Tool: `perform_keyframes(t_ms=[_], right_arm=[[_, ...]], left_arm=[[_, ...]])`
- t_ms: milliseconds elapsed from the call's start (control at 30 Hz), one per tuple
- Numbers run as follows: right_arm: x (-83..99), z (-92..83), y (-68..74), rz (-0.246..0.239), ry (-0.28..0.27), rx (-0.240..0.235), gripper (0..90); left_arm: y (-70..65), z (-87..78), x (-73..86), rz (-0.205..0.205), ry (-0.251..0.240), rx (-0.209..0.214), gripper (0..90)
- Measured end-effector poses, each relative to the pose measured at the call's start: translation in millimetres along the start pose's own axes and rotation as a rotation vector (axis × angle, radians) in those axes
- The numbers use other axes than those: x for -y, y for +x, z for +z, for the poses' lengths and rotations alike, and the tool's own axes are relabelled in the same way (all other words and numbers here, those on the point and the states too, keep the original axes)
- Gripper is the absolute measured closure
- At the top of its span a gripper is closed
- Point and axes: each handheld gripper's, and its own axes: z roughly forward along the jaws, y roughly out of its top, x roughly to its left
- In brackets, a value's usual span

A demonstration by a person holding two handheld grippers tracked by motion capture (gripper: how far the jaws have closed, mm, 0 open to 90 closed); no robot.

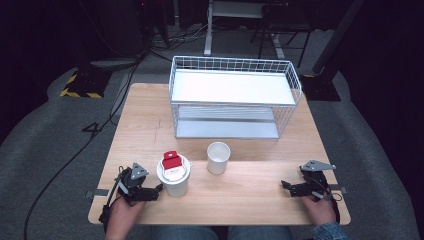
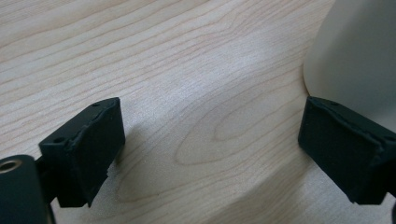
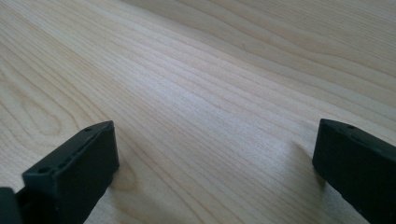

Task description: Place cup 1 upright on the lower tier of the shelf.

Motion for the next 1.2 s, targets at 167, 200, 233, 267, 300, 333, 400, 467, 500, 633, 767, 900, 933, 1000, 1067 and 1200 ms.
perform_keyframes(t_ms=[167, 200, 233, 267, 300, 333, 400, 467, 500, 633, 767, 900, 933, 1000, 1067, 1200], right_arm=[[-0.9, 0.9, 0.2, 0.013, -0.002, 0.005, 1.1], [-1.3, 1.1, -0.1, 0.012, 0.001, 0.007, 1.1], [-1.9, 1.7, -0.5, 0.007, -0.001, 0.0, 1.1], [-1.9, 1.7, -0.5, 0.007, -0.001, 0.0, 1.1], [-2.2, 2.0, -0.4, 0.002, -0.001, -0.005, 1.3], [-2.2, 2.0, -0.4, 0.002, -0.001, -0.005, 1.3], [-2.0, 1.7, -0.7, 0.001, -0.001, -0.008, 1.4], [-2.0, 1.7, -0.8, 0.001, -0.001, -0.009, 1.4], [-2.2, 1.9, -0.3, 0.005, -0.002, -0.003, 1.4], [-1.6, 1.1, 1.1, 0.015, -0.002, 0.006, 2.5], [-2.2, 0.7, 1.7, 0.017, 0.004, 0.008, 2.5], [-3.9, -0.4, 2.4, 0.005, 0.008, -0.011, 4.5], [-3.9, -0.4, 2.4, 0.005, 0.008, -0.011, 4.5], [-5.0, -3.0, 2.6, 0.01, 0.001, -0.017, 4.5], [-6.7, -5.7, 2.7, 0.01, -0.009, -0.023, 4.5], [-13.7, -13.7, 4.6, 0.002, -0.023, -0.026, 4.5]], left_arm=[[0.6, 0.3, -0.4, 0.003, 0.003, 0.002, 6.7], [0.8, 0.7, -0.8, 0.006, 0.006, 0.002, 6.0], [0.9, 1.3, -1.7, 0.009, 0.013, 0.002, 4.2], [0.9, 1.3, -1.7, 0.009, 0.013, 0.002, 3.6], [1.1, 2.4, -2.3, 0.009, 0.013, 0.003, 2.9], [1.1, 2.4, -2.3, 0.009, 0.013, 0.003, 2.6], [1.3, 3.1, -2.8, 0.009, 0.013, 0.007, 2.4], [1.7, 3.3, -3.0, 0.012, 0.014, 0.01, 2.0], [2.3, 3.5, -3.3, 0.017, 0.015, 0.013, 1.8], [3.1, 3.6, -3.7, 0.019, 0.02, 0.016, 1.6], [4.1, 3.8, -4.0, 0.021, 0.023, 0.021, 1.4], [4.5, 4.8, -4.4, 0.018, 0.021, 0.02, 0.2], [4.7, 4.9, -4.6, 0.019, 0.021, 0.019, 0.2], [5.0, 5.0, -4.7, 0.022, 0.021, 0.017, 0.2], [5.2, 5.2, -5.0, 0.022, 0.02, 0.018, 0.2], [5.4, 5.6, -5.3, 0.022, 0.02, 0.018, 0.2]])
